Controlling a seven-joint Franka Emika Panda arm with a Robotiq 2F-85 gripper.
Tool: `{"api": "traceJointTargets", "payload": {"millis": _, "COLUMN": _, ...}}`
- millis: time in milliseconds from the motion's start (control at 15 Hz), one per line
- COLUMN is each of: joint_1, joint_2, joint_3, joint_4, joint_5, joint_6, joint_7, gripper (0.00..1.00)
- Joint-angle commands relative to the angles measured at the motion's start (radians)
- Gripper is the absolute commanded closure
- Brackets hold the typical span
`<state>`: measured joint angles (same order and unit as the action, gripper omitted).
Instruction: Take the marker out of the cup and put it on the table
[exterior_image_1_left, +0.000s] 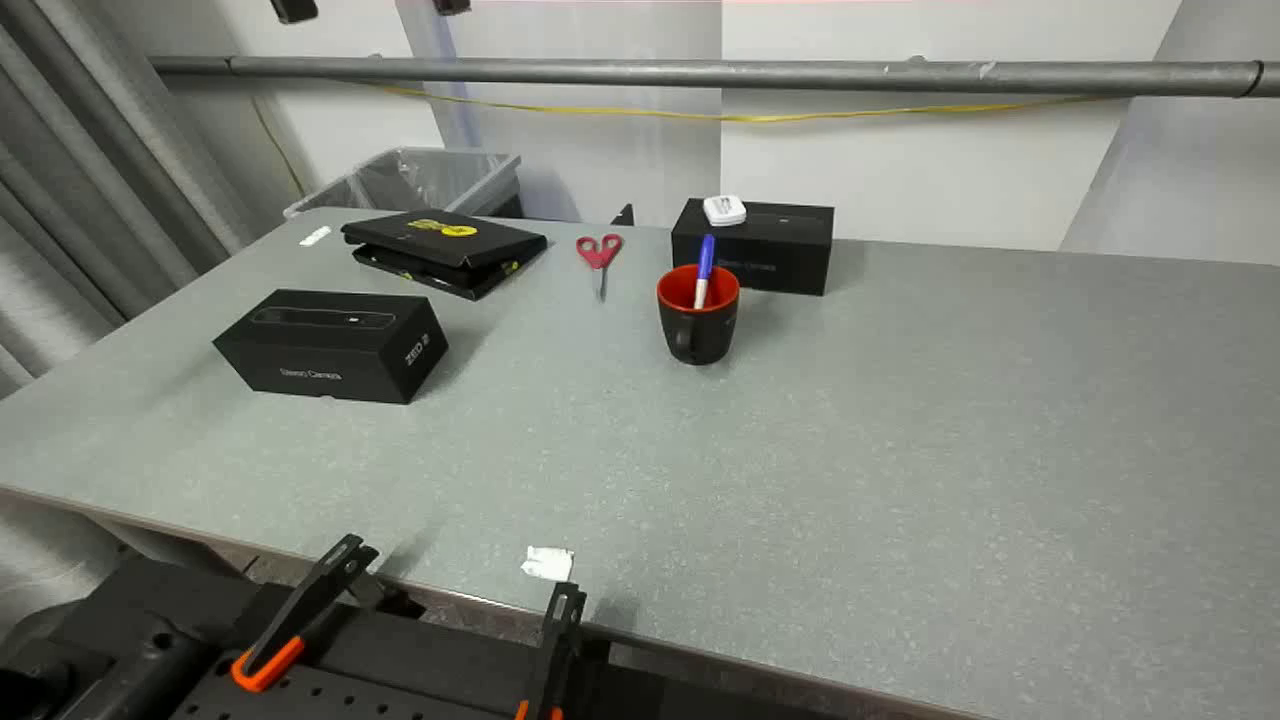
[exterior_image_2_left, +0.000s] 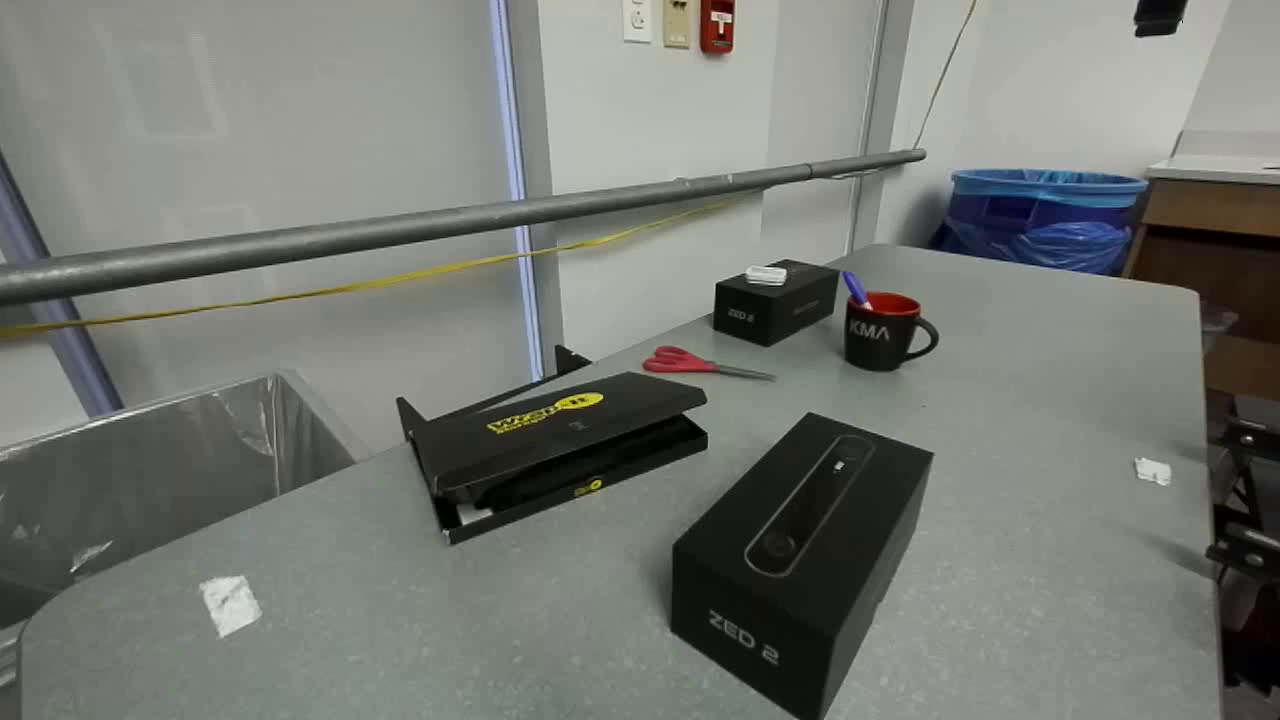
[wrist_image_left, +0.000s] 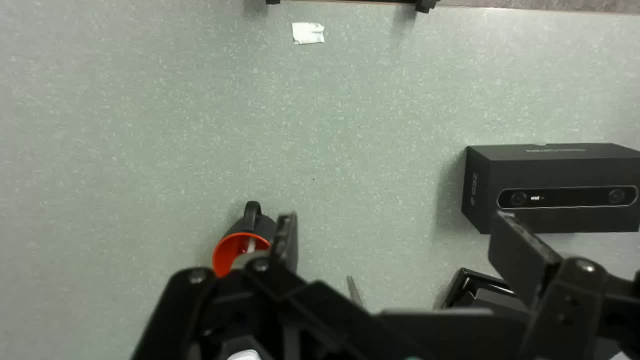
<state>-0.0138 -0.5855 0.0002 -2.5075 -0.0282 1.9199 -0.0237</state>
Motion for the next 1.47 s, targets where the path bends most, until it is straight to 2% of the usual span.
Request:
{"api": "traceJointTargets", "payload": {"millis": 0, "joint_1": 0.004, "joint_2": 0.000, "joint_3": -0.003, "joint_4": 0.002, "joint_5": -0.002, "joint_6": -0.002, "joint_7": 0.002, "gripper": 0.00}}
{"api": "traceJointTargets", "payload": {"millis": 600, "joint_1": 0.004, "joint_2": 0.000, "joint_3": -0.003, "joint_4": 0.001, "joint_5": -0.002, "joint_6": -0.002, "joint_7": 0.002, "gripper": 0.00}}
{"api": "traceJointTargets", "payload": {"millis": 733, "joint_1": 0.001, "joint_2": 0.009, "joint_3": 0.000, "joint_4": -0.006, "joint_5": -0.037, "joint_6": 0.067, "joint_7": -0.018, "gripper": 0.00}}
{"api": "traceJointTargets", "payload": {"millis": 1200, "joint_1": -0.027, "joint_2": 0.305, "joint_3": -0.059, "joint_4": 0.070, "joint_5": -0.039, "joint_6": 0.448, "joint_7": -0.025, "gripper": 0.00}}
{"api": "traceJointTargets", "payload": {"millis": 1400, "joint_1": -0.042, "joint_2": 0.430, "joint_3": -0.083, "joint_4": 0.142, "joint_5": -0.020, "joint_6": 0.513, "joint_7": -0.013, "gripper": 0.00}}
